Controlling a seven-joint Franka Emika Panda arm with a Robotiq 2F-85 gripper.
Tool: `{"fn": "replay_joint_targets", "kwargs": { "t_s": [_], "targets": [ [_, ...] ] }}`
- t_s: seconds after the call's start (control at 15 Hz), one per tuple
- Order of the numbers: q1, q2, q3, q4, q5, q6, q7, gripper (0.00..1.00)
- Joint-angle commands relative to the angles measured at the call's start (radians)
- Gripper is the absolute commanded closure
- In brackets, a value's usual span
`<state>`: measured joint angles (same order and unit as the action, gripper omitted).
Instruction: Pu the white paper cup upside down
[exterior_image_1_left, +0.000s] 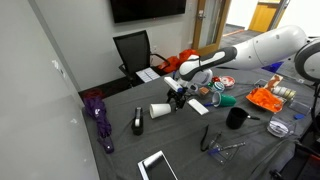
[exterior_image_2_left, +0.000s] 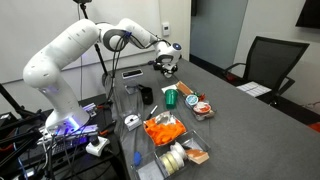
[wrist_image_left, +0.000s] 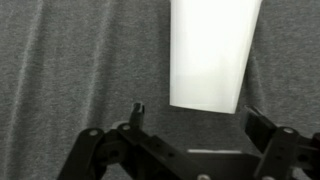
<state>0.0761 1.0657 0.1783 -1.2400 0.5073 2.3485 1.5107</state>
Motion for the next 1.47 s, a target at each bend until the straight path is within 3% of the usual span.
{"fn": "replay_joint_targets", "kwargs": {
  "t_s": [0.0, 0.67, 1.27, 1.33, 1.4],
  "targets": [
    [-0.02, 0.031, 0.023, 0.037, 0.018, -0.033, -0.051, 0.0],
    [-0.037, 0.032, 0.073, 0.012, 0.077, -0.013, -0.145, 0.0],
    [-0.033, 0.049, 0.062, 0.019, 0.108, -0.017, -0.203, 0.0],
    [-0.038, 0.055, 0.068, 0.023, 0.115, -0.019, -0.209, 0.25],
    [-0.038, 0.058, 0.067, 0.024, 0.118, -0.021, -0.213, 0.26]
  ]
}}
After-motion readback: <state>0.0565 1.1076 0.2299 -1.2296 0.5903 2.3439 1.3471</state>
